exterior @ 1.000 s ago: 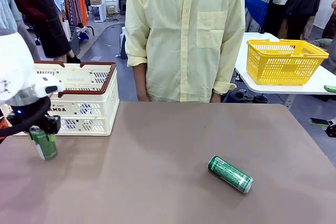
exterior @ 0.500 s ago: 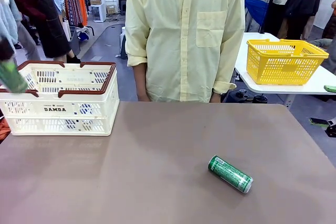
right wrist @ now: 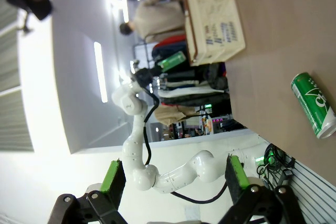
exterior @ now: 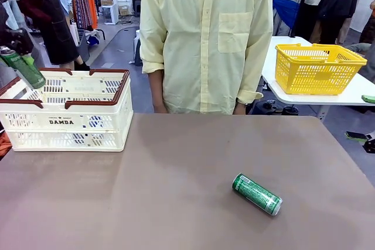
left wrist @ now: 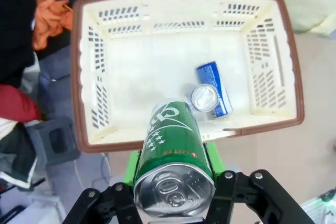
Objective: Place the drinks into the Shopping basket.
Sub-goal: Pick up one drink and place it into the Shopping basket.
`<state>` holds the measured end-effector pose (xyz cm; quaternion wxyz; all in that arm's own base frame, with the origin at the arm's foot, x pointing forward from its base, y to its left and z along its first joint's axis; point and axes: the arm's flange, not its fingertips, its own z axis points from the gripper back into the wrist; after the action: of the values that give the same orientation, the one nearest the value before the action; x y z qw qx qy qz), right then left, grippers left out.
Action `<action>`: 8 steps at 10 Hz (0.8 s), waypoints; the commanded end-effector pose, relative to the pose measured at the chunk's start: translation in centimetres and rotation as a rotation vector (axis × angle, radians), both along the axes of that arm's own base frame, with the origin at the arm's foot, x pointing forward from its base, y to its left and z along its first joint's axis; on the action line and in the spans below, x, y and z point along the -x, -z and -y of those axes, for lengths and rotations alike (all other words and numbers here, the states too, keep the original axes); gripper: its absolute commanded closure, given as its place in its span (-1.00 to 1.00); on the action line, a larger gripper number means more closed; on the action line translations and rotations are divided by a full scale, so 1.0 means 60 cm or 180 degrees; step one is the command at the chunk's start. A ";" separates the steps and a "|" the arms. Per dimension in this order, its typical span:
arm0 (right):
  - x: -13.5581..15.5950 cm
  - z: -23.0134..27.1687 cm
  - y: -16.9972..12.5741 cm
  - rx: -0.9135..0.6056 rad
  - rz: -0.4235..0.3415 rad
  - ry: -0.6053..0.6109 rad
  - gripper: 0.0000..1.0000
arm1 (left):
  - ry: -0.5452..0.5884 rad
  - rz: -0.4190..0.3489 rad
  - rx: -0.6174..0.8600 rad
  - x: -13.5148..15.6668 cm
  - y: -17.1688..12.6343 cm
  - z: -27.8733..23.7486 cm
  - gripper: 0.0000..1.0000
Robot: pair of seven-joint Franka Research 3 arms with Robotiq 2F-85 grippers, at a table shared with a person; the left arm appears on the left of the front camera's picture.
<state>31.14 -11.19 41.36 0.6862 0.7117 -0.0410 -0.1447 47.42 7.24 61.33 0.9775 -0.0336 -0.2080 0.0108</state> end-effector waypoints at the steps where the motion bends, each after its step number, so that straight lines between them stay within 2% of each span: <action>1: -0.002 0.000 -0.008 -0.0057 0.0002 0.0010 -1.00 | 0.0051 0.0236 -0.0094 0.027 -0.034 0.004 1.00; 2: -0.002 0.000 -0.008 -0.0057 0.0002 0.0010 -1.00 | 0.0000 0.0000 0.0000 0.000 0.000 0.000 1.00; 3: -0.002 0.000 -0.008 -0.0057 0.0002 0.0010 -1.00 | 0.0118 0.0113 -0.0103 -0.006 0.016 0.016 1.00; 4: -0.002 0.000 -0.008 -0.0057 0.0002 0.0010 -1.00 | 0.0067 -0.0033 -0.0207 -0.047 0.029 0.009 1.00; 6: -0.002 0.000 -0.008 -0.0057 0.0002 0.0010 -1.00 | 0.0126 -0.0013 -0.0197 -0.102 0.040 -0.001 1.00; 8: -0.002 0.000 -0.008 -0.0057 0.0002 0.0010 -1.00 | 0.0071 -0.0389 -0.0259 -0.149 0.082 -0.006 1.00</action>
<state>31.13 -11.19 41.37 0.6862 0.7117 -0.0411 -0.1446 55.09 7.17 55.52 0.9857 -0.0081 -0.1683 -0.0030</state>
